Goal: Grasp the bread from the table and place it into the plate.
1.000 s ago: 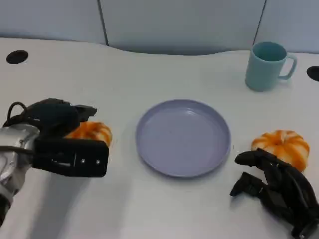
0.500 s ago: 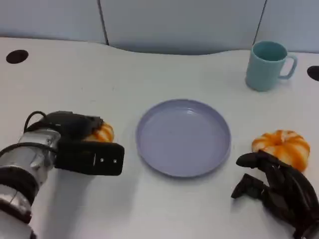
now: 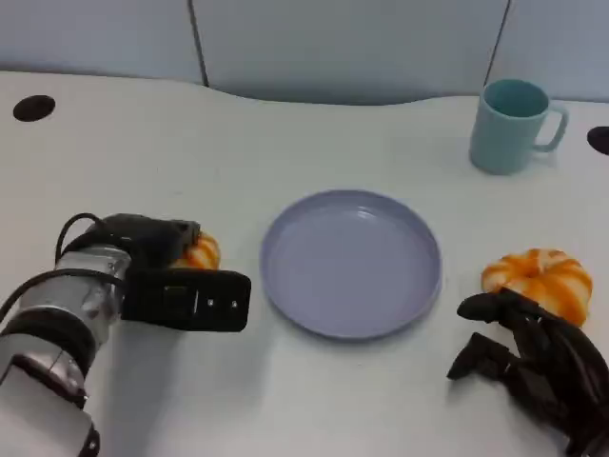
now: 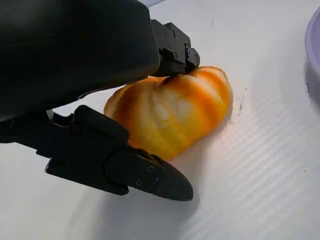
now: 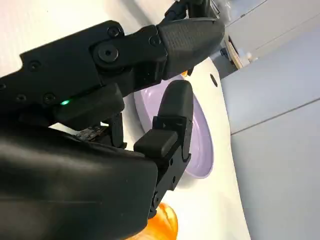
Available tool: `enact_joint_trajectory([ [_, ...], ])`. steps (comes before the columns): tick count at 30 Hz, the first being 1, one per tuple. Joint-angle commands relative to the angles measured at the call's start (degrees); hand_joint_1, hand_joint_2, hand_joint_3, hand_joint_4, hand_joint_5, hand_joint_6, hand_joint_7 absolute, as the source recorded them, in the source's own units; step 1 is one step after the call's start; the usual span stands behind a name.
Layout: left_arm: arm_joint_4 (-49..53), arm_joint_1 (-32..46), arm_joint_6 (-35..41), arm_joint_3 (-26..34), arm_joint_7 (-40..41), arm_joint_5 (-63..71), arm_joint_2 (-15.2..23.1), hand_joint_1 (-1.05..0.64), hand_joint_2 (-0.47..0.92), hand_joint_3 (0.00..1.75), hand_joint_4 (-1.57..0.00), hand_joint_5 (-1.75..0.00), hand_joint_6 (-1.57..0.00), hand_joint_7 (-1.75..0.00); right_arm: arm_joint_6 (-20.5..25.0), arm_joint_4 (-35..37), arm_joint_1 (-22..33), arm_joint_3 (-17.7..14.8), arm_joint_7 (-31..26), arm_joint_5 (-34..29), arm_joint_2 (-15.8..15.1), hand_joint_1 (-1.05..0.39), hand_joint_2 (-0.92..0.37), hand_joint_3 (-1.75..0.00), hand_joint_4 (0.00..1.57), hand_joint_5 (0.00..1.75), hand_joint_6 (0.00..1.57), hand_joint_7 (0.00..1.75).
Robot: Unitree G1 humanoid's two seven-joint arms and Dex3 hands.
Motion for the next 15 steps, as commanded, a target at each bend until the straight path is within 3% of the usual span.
enact_joint_trajectory([
  [1, 0.46, -0.96, 0.17, -0.71, 0.54, -0.53, 0.52, -0.68, 0.89, 0.00, 0.00, -0.02, -0.12, 0.00, 0.23, 0.85, 1.21, -0.29, -0.16, -0.08, -0.97, -0.48, -0.92, -0.17, 0.65, 1.44, 0.67, 1.00],
  [5, 1.82, 1.39, 1.14, -1.61, 2.49, -0.30, -1.13, -0.63, 0.88, 0.00, -0.07, -0.06, -0.17, -0.02, 1.02, -0.45, 2.21, -0.42, -0.11, 0.18, -1.40, -0.48, -0.92, -0.17, 0.65, 1.43, 0.67, 1.00],
  [6, 2.00, 4.18, -0.79, -1.96, 8.89, 0.02, -1.30, -0.61, 0.87, 0.00, -0.09, -0.07, -0.19, -0.03, 1.43, -1.45, 2.98, -0.47, 0.07, 0.41, -1.60, -0.48, -0.92, -0.17, 0.65, 1.43, 0.67, 0.99],
  [7, 2.13, 6.09, -2.33, -2.26, 13.71, 0.20, -1.32, -0.42, 0.90, 0.01, -0.57, -0.62, -0.70, -0.22, 1.74, -2.19, 3.52, -0.50, 0.19, 0.57, -1.72, -0.47, -0.92, -0.17, 0.64, 1.44, 0.66, 1.02],
  [8, 2.21, 7.13, -3.52, -2.49, 17.01, 0.25, -1.18, -0.36, 0.91, 0.02, -0.68, -0.91, -0.89, -0.24, 1.93, -2.66, 3.83, -0.49, 0.24, 0.65, -1.76, -0.47, -0.92, -0.17, 0.63, 1.44, 0.65, 1.03],
  [9, 2.29, 8.14, -4.82, -3.00, 21.35, 0.67, -0.80, -0.33, 0.91, 0.02, -0.73, -1.06, -0.99, -0.25, 2.09, -2.87, 3.93, -0.54, 0.42, 0.83, -1.85, -0.46, -0.92, -0.17, 0.63, 1.45, 0.65, 1.04],
  [10, 2.48, 8.49, -5.46, -3.44, 23.71, 0.93, -0.58, -0.27, 0.91, 0.17, -0.72, -1.47, -0.83, -0.88, 2.21, -2.95, 3.94, -0.53, 0.51, 0.99, -1.92, -0.47, -0.92, -0.17, 0.62, 1.45, 0.65, 1.04],
  [11, 2.76, 8.53, -5.15, -3.80, 24.53, 1.08, -0.43, -0.26, 0.92, 0.25, -0.70, -1.60, -0.69, -1.24, 2.12, -2.82, 3.86, -0.62, 0.71, 1.25, -1.89, -0.47, -0.92, -0.17, 0.62, 1.45, 0.65, 1.04],
  [12, 2.99, 8.47, -4.81, -4.01, 24.94, 1.02, -0.32, -0.27, 0.92, 0.34, -0.66, -1.67, -0.59, -1.46, 2.08, -2.72, 3.77, -0.65, 0.83, 1.38, -1.87, -0.47, -0.92, -0.17, 0.62, 1.45, 0.64, 1.04],
  [13, 3.20, 8.25, -4.21, -4.06, 24.58, 0.78, -0.34, -0.25, 0.92, 0.35, -0.65, -1.71, -0.54, -1.59, 2.08, -2.59, 3.68, -0.67, 0.93, 1.44, -1.86, -0.47, -0.92, -0.17, 0.62, 1.45, 0.64, 1.04],
  [15, 3.27, 8.19, -4.19, -3.96, 25.50, 0.29, -0.21, -0.24, 0.92, 0.34, -0.61, -1.74, -0.50, -1.62, 2.01, -2.41, 3.53, -0.66, 0.77, 1.31, -1.83, -0.47, -0.92, -0.17, 0.62, 1.45, 0.64, 1.04],
])
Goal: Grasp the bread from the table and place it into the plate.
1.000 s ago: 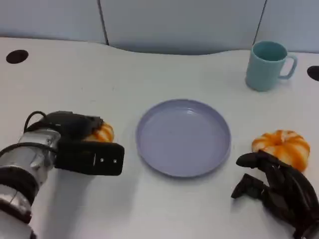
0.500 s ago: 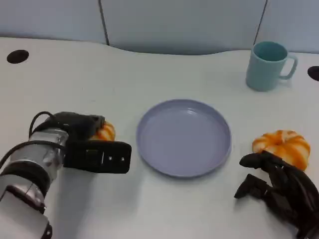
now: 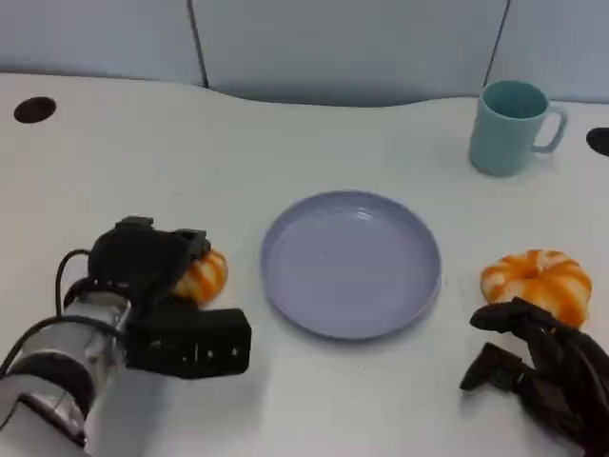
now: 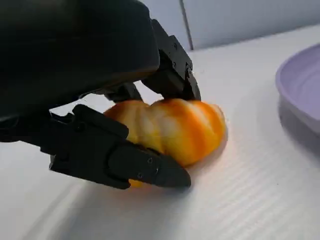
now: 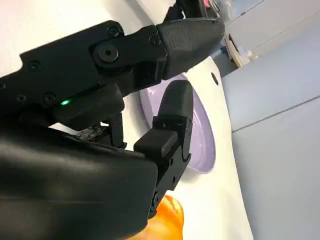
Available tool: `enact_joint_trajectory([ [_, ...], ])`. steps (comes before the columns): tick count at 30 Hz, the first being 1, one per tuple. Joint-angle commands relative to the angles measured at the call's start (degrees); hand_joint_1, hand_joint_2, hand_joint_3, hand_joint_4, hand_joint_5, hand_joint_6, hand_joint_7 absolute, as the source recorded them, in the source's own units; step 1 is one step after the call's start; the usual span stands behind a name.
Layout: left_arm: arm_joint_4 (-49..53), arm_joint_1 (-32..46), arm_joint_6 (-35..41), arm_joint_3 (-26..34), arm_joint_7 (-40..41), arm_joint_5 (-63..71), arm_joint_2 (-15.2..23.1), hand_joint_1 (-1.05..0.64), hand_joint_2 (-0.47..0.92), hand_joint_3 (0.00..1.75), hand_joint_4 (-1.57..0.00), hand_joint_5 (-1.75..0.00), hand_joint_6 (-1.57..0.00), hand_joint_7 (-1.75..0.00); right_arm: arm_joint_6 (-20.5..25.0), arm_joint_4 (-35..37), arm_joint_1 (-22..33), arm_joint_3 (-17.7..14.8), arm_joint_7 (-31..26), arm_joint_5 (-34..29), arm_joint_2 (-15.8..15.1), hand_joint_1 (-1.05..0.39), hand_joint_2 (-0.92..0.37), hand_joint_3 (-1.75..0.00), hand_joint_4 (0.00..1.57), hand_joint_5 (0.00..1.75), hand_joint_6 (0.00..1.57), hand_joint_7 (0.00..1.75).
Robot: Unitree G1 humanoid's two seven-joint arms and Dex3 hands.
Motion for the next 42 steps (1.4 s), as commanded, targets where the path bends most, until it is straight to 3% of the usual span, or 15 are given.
enact_joint_trajectory([
  [1, 1.65, 2.22, 0.08, -0.52, 0.56, 0.05, 0.78, -0.24, 0.92, 0.35, -0.65, -1.74, -0.53, -1.64, 0.66, 0.48, 0.65, -0.25, -0.17, 0.18, -0.72, -0.47, -0.92, -0.17, 0.62, 1.45, 0.64, 1.04],
  [7, 1.48, 2.43, -2.57, 0.53, 4.05, -1.15, 1.27, -0.21, 0.92, 0.46, -0.70, -1.75, -0.52, -1.74, 1.07, 0.50, 0.49, -0.18, -0.43, 0.01, -0.77, -0.47, -0.92, -0.17, 0.62, 1.45, 0.64, 1.04],
  [11, 1.58, 2.41, -2.70, 0.61, 4.15, -1.05, 1.26, -0.21, 0.92, 0.46, -0.70, -1.75, -0.51, -1.75, 1.09, 0.50, 0.48, -0.19, -0.42, 0.00, -0.77, -0.47, -0.92, -0.17, 0.62, 1.45, 0.64, 1.04],
  [15, 0.23, 0.69, -10.18, 3.82, 10.16, -3.67, 3.39, -0.12, 0.88, 0.47, -0.79, -1.75, -0.59, -1.75, 0.95, 0.65, -0.02, 0.22, -1.75, -0.74, -0.41, -0.47, -0.92, -0.16, 0.63, 1.45, 0.65, 1.05],
  [25, -0.64, -1.36, -12.80, 6.00, 11.83, -4.79, 3.91, -0.12, 0.86, 0.49, -0.80, -1.75, -0.60, -1.75, 1.14, 1.13, -0.50, 0.36, -2.02, -0.52, -0.35, -0.47, -0.92, -0.16, 0.63, 1.45, 0.65, 1.04],
  [27, -2.22, -3.46, -16.13, 7.89, 13.91, -6.04, 4.31, -0.03, 0.56, 0.89, -0.84, -1.75, -0.66, -1.75, 1.08, 1.78, -1.01, 0.30, -2.17, -0.51, -0.27, -0.47, -0.92, -0.16, 0.63, 1.44, 0.64, 1.03],
  [29, -2.51, -4.05, -17.06, 8.36, 14.59, -6.04, 4.35, -0.01, 0.45, 1.04, -0.86, -1.75, -0.68, -1.75, 1.00, 2.05, -1.18, 0.32, -2.16, -0.54, -0.30, -0.47, -0.92, -0.16, 0.63, 1.44, 0.64, 1.02],
  [32, -2.90, -5.34, -17.57, 8.51, 13.04, -5.92, 4.08, -0.01, 0.42, 1.07, -0.85, -1.75, -0.68, -1.75, 0.47, 2.97, -1.60, 0.34, -1.71, -0.58, -0.41, -0.46, -0.92, -0.16, 0.63, 1.43, 0.64, 1.02],
  [36, -3.84, -7.64, -19.87, 7.39, 12.15, -4.98, 3.11, 0.00, 0.47, 0.91, -0.86, -1.75, -0.66, -1.75, -0.05, 3.45, -1.94, 0.48, -1.96, -0.78, -0.13, -0.45, -0.92, -0.18, 0.65, 1.43, 0.65, 1.02],
  [40, -4.21, -8.26, -22.59, 6.49, 13.50, -4.15, 1.91, 0.02, 0.42, 1.01, -0.88, -1.75, -0.68, -1.75, 0.11, 3.41, -1.92, 0.52, -1.84, -0.59, 0.01, -0.45, -0.92, -0.18, 0.65, 1.43, 0.65, 1.02],
  [42, -4.34, -8.73, -23.13, 5.79, 13.30, -3.64, 1.03, -0.05, 0.37, 1.17, -0.87, -1.75, -0.67, -1.75, 0.17, 3.61, -2.01, 0.50, -1.31, -0.36, -0.03, -0.45, -0.92, -0.18, 0.64, 1.43, 0.65, 1.02],
])
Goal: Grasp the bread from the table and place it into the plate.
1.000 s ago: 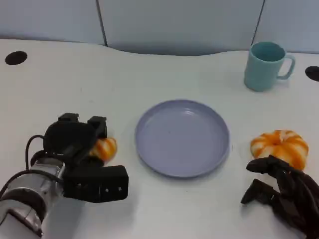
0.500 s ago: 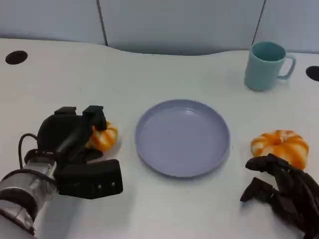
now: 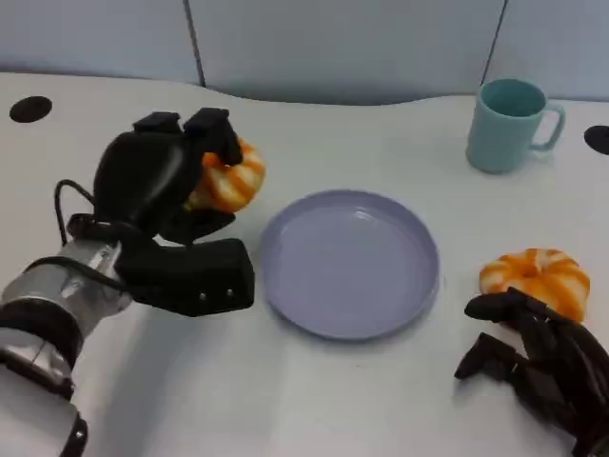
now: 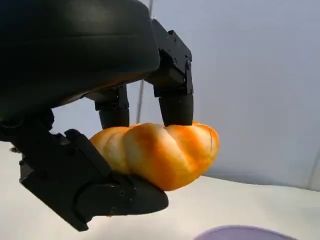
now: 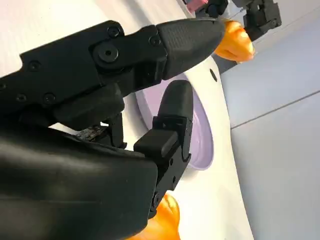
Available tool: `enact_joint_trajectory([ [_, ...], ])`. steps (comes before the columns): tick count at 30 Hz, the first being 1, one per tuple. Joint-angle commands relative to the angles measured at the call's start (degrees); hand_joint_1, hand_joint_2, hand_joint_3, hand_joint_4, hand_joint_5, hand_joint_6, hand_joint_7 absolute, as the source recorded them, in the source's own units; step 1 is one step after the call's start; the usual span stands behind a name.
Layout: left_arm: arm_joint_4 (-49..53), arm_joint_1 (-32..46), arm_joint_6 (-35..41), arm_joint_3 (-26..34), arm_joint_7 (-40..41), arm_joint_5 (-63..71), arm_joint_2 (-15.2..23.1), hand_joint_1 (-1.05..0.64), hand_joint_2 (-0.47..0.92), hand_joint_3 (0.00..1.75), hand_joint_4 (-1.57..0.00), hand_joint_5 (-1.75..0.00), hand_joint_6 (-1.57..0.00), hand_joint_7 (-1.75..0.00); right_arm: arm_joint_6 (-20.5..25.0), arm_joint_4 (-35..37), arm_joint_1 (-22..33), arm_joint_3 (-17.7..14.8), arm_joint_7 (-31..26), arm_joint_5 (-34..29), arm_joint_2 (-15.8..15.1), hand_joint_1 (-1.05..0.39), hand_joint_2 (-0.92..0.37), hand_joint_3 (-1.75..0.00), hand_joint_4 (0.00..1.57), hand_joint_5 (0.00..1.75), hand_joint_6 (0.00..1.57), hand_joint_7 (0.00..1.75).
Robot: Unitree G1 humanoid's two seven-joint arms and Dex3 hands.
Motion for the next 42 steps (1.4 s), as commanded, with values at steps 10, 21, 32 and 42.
enact_joint_trajectory([
  [10, -0.38, -2.64, -1.95, -1.60, 0.48, 1.57, -1.36, -0.08, 0.36, 1.25, -0.87, -1.75, -0.67, -1.75, 0.56, 1.60, 0.34, -0.07, 0.57, -0.02, -0.23, -0.45, -0.92, -0.18, 0.64, 1.44, 0.64, 1.03],
  [21, 0.13, -4.63, -9.34, -2.06, -18.17, -2.14, -9.22, -0.18, 0.47, 1.28, -0.96, -1.75, -0.83, -1.75, -0.03, 1.16, 0.73, 0.35, 0.28, -0.38, 0.13, -0.48, -0.92, -0.17, 0.65, 1.44, 0.65, 1.03],
  [32, 0.21, -4.27, -6.92, -2.22, -21.81, -1.87, -11.62, -0.23, 0.55, 1.21, -0.94, -1.75, -0.79, -1.75, 0.55, 0.31, 1.22, 0.59, 0.27, -0.15, 0.25, -0.47, -0.92, -0.16, 0.64, 1.44, 0.66, 1.01],
  [42, 0.04, -4.30, -6.12, -3.20, -21.60, -1.90, -11.73, -0.22, 0.58, 1.15, -0.93, -1.75, -0.78, -1.75, 0.53, 0.10, 1.39, 0.70, 0.29, -0.17, 0.22, -0.47, -0.92, -0.17, 0.64, 1.44, 0.66, 1.01],
])
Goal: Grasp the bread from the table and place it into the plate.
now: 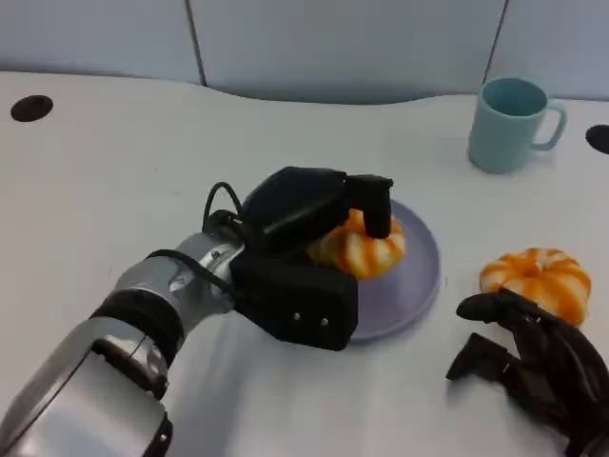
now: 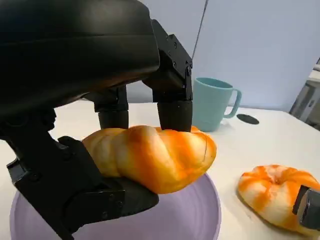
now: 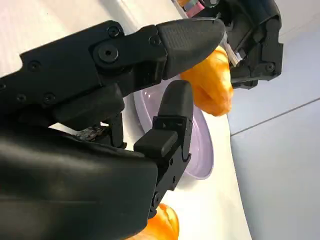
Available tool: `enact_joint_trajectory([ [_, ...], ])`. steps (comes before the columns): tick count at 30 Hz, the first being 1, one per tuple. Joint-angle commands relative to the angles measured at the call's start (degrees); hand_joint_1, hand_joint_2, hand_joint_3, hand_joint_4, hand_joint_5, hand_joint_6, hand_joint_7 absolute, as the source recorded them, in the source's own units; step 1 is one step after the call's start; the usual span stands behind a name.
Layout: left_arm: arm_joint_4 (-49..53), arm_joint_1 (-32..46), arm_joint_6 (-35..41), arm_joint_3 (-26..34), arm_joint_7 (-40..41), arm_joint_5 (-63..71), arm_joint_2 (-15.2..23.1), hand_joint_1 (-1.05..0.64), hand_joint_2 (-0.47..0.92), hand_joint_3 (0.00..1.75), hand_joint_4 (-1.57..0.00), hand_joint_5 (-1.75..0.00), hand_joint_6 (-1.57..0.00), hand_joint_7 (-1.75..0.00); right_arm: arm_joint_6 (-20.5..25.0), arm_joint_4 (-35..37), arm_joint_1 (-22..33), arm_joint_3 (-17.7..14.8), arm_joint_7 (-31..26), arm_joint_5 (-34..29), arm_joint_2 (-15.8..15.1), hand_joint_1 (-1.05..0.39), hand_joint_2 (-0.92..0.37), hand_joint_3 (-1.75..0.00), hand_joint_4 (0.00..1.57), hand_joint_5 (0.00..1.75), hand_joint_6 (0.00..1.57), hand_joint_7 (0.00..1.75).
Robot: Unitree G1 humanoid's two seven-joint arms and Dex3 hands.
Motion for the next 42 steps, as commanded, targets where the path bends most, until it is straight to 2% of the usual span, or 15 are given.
enact_joint_trajectory([
  [1, 0.36, -1.26, 1.21, -0.37, -1.84, 0.14, 0.52, -0.22, 0.59, 1.15, -0.93, -1.75, -0.78, -1.75, 0.76, 0.37, 1.32, -0.07, -0.46, -0.21, -0.41, -0.47, -0.92, -0.17, 0.64, 1.44, 0.66, 1.01],
  [2, 0.61, -1.41, 2.13, -0.43, -3.26, 0.07, 0.65, -0.24, 0.66, 0.78, -0.80, -1.38, -0.75, -1.14, 0.91, 0.23, 1.36, -0.09, -0.57, -0.14, -0.35, -0.47, -0.92, -0.17, 0.64, 1.44, 0.66, 1.01],
  [4, 0.69, -1.72, 3.51, -0.96, -4.88, 0.54, 0.96, -0.29, 0.84, 0.30, -0.71, -1.08, -0.82, -0.51, 0.84, 0.08, 1.46, -0.06, -0.69, -0.21, -0.32, -0.47, -0.92, -0.17, 0.64, 1.45, 0.66, 1.01],
  [6, 0.44, -2.00, 4.28, -1.87, -5.08, 1.43, 1.24, -0.41, 0.90, 0.19, -0.59, -0.85, -0.74, -0.27, 0.69, 0.08, 1.48, -0.05, -0.68, -0.26, -0.34, -0.46, -0.92, -0.17, 0.64, 1.44, 0.66, 1.01],
  [8, 0.32, -2.17, 5.11, -2.41, -5.24, 1.92, 1.34, -0.48, 0.92, 0.16, -0.52, -0.74, -0.68, -0.18, 0.98, 0.04, 1.43, -0.08, -0.70, -0.16, -0.33, -0.46, -0.92, -0.17, 0.64, 1.44, 0.66, 1.02],
  [11, 0.30, -2.53, 6.89, -2.95, -6.39, 2.38, 1.31, -0.64, 0.92, 0.15, -0.37, -0.50, -0.51, -0.04, 1.08, -0.03, 1.40, -0.05, -0.83, -0.21, -0.31, -0.47, -0.92, -0.17, 0.64, 1.45, 0.66, 1.03],
  [13, 0.22, -2.65, 7.72, -2.97, -7.54, 2.16, 1.28, -0.67, 0.92, 0.17, -0.33, -0.44, -0.46, -0.01, 1.06, -0.10, 1.44, -0.02, -0.92, -0.26, -0.30, -0.47, -0.92, -0.17, 0.64, 1.45, 0.66, 1.03],
  [15, 0.12, -2.68, 8.32, -3.02, -8.28, 2.10, 1.36, -0.76, 0.92, 0.29, -0.17, -0.33, -0.30, 0.00, 0.80, 0.23, 1.28, -0.07, -0.31, -0.04, -0.32, -0.47, -0.92, -0.17, 0.64, 1.45, 0.65, 1.03],
  [21, -0.11, -2.75, 9.11, -2.98, -9.45, 2.02, 1.51, -0.85, 0.92, 0.39, -0.02, -0.24, -0.17, 0.00, 0.49, 0.36, 1.26, -0.03, -0.67, -0.36, -0.33, -0.48, -0.92, -0.16, 0.64, 1.45, 0.66, 1.03],
  [23, -0.31, -2.70, 9.13, -3.06, -9.13, 2.20, 1.68, -0.87, 0.92, 0.41, -0.01, -0.21, -0.14, 0.00, 0.70, 0.08, 1.36, 0.03, -1.01, -0.47, -0.32, -0.48, -0.92, -0.16, 0.64, 1.45, 0.66, 1.03],
  [27, -0.93, -2.50, 8.94, -2.99, -8.24, 2.23, 2.19, -0.95, 0.92, 0.48, 0.00, -0.03, -0.06, 0.00, 0.16, 0.92, 0.94, -0.03, -0.20, -0.18, -0.41, -0.47, -0.92, -0.17, 0.65, 1.45, 0.66, 1.02],
  [34, -2.15, -1.40, 7.16, -0.72, -6.85, 0.23, 3.17, -0.95, 0.92, 0.47, -0.04, -0.03, -0.09, -0.02, 0.75, 0.83, 1.04, -0.11, -0.59, -0.07, -0.41, -0.48, -0.92, -0.16, 0.64, 1.45, 0.67, 1.01],
  [38, -3.22, 0.65, 3.34, 3.44, -9.62, -4.86, 4.72, -0.92, 0.92, 0.44, -0.07, -0.05, -0.11, -0.03, 0.53, 1.11, 0.87, -0.10, -0.46, -0.08, -0.42, -0.47, -0.92, -0.16, 0.64, 1.45, 0.67, 1.01],
  [42, -4.12, 4.67, -0.71, 9.15, -17.52, -13.22, 6.01, -0.89, 0.92, 0.40, -0.07, -0.06, -0.11, -0.03, 0.66, 0.80, 0.89, 0.05, -0.65, -0.29, -0.60, -0.48, -0.92, -0.16, 0.65, 1.44, 0.67, 1.01],
])
